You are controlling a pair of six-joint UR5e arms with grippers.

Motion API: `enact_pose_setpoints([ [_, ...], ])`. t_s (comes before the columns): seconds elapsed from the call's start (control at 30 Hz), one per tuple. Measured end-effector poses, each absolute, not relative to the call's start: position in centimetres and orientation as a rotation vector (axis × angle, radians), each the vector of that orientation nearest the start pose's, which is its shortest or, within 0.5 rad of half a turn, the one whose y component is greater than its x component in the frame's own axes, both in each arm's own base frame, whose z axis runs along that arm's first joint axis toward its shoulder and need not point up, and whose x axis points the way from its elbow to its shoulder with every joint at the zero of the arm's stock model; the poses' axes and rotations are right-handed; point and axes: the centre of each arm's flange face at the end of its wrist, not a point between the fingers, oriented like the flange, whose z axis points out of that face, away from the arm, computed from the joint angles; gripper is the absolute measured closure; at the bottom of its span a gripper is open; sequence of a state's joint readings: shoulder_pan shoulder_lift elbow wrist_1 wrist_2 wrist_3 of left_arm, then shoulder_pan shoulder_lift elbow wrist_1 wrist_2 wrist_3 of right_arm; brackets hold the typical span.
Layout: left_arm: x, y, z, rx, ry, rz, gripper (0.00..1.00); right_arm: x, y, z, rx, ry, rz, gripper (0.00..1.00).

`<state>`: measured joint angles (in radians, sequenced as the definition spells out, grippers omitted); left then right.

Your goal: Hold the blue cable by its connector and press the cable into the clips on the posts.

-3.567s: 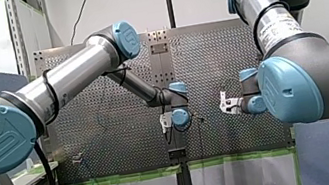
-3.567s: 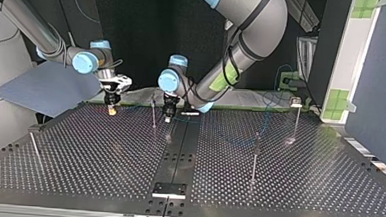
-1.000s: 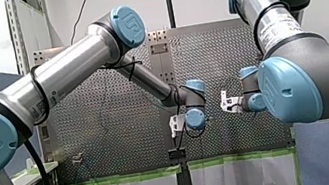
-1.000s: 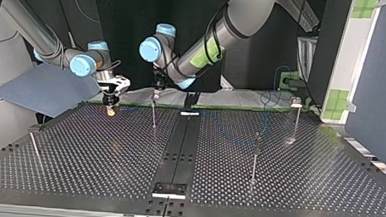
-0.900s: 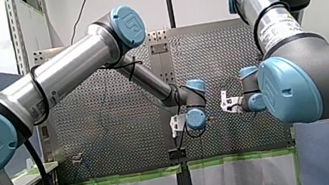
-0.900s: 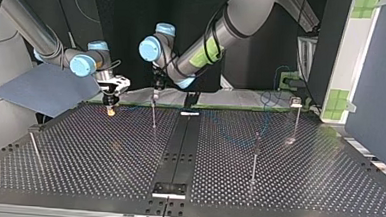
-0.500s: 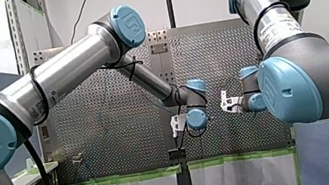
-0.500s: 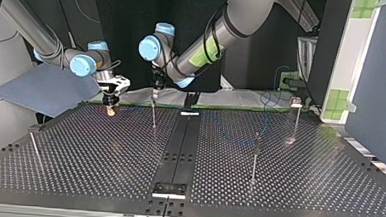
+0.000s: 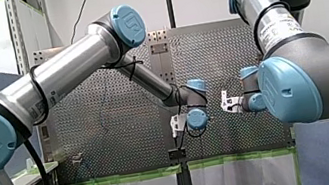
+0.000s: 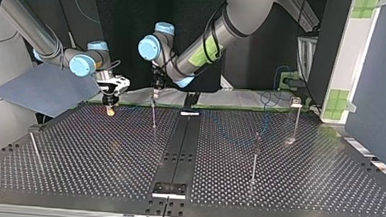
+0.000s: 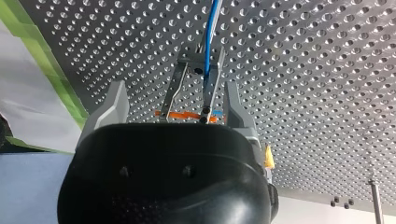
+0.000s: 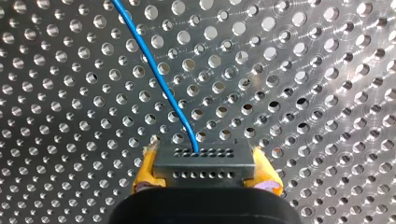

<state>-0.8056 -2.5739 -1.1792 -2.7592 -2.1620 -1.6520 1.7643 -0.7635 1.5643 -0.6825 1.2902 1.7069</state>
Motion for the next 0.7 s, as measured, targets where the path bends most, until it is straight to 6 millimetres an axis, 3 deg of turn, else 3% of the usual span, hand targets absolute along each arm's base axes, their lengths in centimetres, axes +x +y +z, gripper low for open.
enact_pose_setpoints([
  [0.43,45.1,-58.7,5.1,0.213,1.747,-0.102,0.0,28.5,-62.0,6.5,1.6,-1.17,1.583,1.0],
  [0.7,44.1,-58.4,7.4,0.195,1.713,-0.132,0.0,28.5,-62.0,6.4,1.6,-1.174,1.584,1.0],
])
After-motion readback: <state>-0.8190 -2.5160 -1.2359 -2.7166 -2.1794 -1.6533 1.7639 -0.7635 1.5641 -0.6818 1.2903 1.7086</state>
